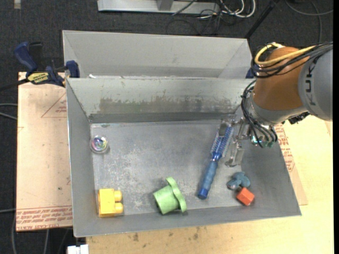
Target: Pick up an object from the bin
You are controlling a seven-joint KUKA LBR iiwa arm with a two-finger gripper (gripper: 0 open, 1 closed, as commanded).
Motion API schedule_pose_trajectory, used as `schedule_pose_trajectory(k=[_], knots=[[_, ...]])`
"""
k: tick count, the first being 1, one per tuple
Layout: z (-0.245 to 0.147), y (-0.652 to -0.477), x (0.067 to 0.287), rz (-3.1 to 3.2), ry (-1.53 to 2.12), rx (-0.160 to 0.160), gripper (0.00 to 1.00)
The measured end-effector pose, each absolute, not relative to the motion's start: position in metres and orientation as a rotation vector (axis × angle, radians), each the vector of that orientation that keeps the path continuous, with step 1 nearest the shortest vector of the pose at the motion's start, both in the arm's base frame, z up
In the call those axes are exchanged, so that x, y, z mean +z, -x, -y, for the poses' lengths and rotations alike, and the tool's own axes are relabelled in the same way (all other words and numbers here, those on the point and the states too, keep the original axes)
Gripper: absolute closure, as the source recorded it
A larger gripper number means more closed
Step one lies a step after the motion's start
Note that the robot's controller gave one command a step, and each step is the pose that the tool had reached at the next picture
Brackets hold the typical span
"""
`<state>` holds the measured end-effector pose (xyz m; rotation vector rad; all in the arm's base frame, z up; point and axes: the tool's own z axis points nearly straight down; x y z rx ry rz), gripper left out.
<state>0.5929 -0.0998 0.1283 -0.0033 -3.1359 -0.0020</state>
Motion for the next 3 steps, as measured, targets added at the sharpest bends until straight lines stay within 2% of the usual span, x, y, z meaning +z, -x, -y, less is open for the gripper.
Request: schedule_pose_trajectory(k=[1,2,3], knots=[[0.099,-0.613,0.069,2.867,-1.290,-0.002,0.00],[0.099,-0.613,0.069,2.868,-1.288,-0.003,1.00],[0.078,-0.647,0.238,2.774,-1.499,0.008,1.00]])
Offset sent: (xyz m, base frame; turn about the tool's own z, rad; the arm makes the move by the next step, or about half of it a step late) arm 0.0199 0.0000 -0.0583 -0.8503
